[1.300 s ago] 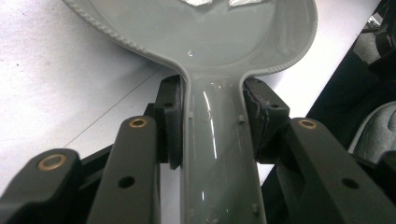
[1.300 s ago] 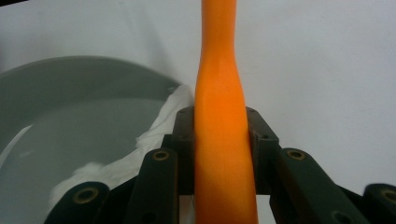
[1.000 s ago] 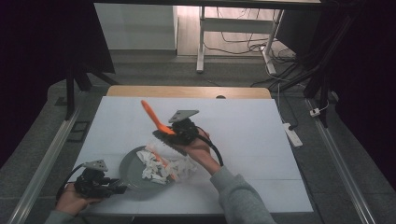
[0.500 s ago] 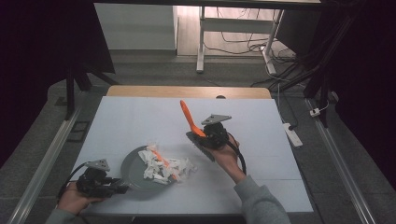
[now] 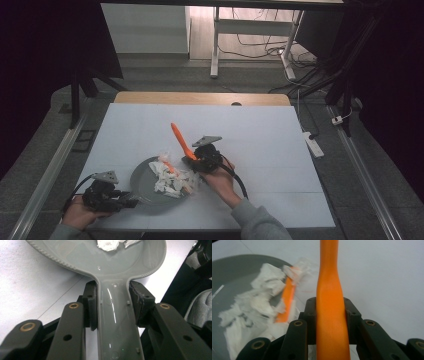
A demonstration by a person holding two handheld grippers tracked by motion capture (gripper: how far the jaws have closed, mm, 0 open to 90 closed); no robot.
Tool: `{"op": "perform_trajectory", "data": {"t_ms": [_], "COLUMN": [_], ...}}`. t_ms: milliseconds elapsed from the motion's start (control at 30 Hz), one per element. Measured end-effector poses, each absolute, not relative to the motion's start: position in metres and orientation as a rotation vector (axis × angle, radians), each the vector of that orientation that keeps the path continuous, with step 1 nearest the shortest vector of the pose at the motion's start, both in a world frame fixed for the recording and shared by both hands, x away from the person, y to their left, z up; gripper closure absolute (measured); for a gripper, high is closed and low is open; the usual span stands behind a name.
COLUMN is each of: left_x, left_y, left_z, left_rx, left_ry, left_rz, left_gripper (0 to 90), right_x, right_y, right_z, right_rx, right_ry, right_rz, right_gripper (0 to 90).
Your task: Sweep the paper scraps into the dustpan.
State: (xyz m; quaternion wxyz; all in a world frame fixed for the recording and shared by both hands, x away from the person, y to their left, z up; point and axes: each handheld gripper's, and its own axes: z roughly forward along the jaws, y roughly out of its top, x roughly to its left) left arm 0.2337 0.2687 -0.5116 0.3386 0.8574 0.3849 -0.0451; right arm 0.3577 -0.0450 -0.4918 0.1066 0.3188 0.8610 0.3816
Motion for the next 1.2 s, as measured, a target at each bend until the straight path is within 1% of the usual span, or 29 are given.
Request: {"op": "perform_trajectory", "data": {"t_ms": [100,133,167,200,267,367,500,600,767,933,1200], "left_x": [0.234,0.234,0.234,0.234,0.234,0.234,0.233,0.233,0.232,0.231,0.227], "left_y": [0.269,0.269,0.269,0.269,0.269,0.269,0.269,0.270,0.272,0.274,0.274], "left_z": [-0.512,-0.512,-0.512,-0.512,-0.512,-0.512,-0.512,-0.512,-0.511,-0.511,-0.513], "left_rx": [2.233,2.233,2.233,2.233,2.234,2.235,2.228,2.225,2.218,2.213,2.197], "left_ry": [1.002,1.002,1.002,1.002,1.003,1.002,1.004,1.010,1.020,1.038,1.069], "left_rz": [-0.118,-0.118,-0.118,-0.118,-0.119,-0.120,-0.119,-0.119,-0.117,-0.113,-0.117], "left_gripper": [61.4,61.4,61.4,61.4,61.3,61.3,61.4,61.4,61.4,61.5,61.5], "right_x": [0.356,0.355,0.355,0.352,0.351,0.344,0.341,0.347,0.359,0.379,0.410], "right_y": [-0.034,-0.023,-0.023,-0.010,-0.004,0.017,0.021,0.008,-0.005,-0.007,0.006], "right_z": [-0.493,-0.493,-0.493,-0.492,-0.491,-0.487,-0.482,-0.472,-0.466,-0.472,-0.488], "right_rx": [0.941,0.934,0.934,0.924,0.912,0.857,0.818,0.827,0.838,0.768,0.756], "right_ry": [2.545,2.559,2.559,2.576,2.580,2.623,2.629,2.555,2.501,2.492,2.506], "right_rz": [1.157,1.192,1.192,1.227,1.244,1.309,1.355,1.386,1.393,1.347,1.285], "right_gripper": [70.3,70.3,70.3,70.3,70.3,70.3,70.2,70.2,70.2,70.2,70.3]}}
